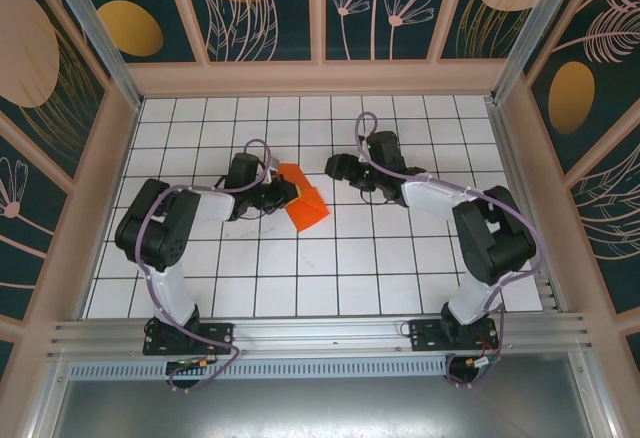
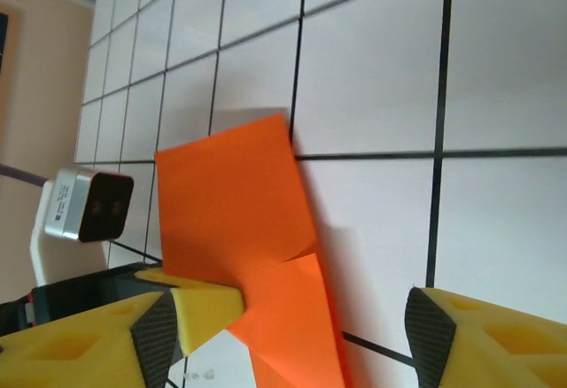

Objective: Fold a paper plane with a square sheet of paper (pick it up from the middle)
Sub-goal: Turn over the paper at the center of the table.

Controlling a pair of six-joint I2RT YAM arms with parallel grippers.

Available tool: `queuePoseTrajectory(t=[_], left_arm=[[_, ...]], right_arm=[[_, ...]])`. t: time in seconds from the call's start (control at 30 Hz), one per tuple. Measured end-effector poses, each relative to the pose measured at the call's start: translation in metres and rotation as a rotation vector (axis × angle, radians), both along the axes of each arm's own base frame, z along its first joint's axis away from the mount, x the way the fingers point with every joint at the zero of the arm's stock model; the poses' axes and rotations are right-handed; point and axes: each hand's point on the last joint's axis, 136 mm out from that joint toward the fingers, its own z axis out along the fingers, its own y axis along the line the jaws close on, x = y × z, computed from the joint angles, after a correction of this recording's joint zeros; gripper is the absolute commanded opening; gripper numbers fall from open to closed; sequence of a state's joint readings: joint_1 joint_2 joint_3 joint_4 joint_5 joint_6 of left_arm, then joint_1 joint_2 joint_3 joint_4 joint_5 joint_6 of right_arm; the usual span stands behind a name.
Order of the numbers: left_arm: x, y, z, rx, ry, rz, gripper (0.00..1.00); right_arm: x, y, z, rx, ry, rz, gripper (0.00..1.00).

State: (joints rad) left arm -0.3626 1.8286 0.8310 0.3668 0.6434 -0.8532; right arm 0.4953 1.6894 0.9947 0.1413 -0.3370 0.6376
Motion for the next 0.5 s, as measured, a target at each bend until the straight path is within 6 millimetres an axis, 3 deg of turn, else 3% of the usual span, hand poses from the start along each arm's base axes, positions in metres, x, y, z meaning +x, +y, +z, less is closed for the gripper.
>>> queuePoseTrajectory(t=[0.27,0.4,0.5], left_arm=[[0.007,0.025,0.086,0.186,-0.203,0.020,0.03],[0.012,0.045,0.122,0.342,-0.275,0.046,0.03],[0.016,0.068,0.137,0.489,-0.300,0.091,0.02]], right_arm=[[0.011,-0.027,0.040,-0.029,-0.088,-0.166,0.83],[0.014,-0.033,0.045,-0.027,-0.094,-0.213,0.84],[0.014,-0.037,0.042,-0.033,-0.079,-0.239,0.89]])
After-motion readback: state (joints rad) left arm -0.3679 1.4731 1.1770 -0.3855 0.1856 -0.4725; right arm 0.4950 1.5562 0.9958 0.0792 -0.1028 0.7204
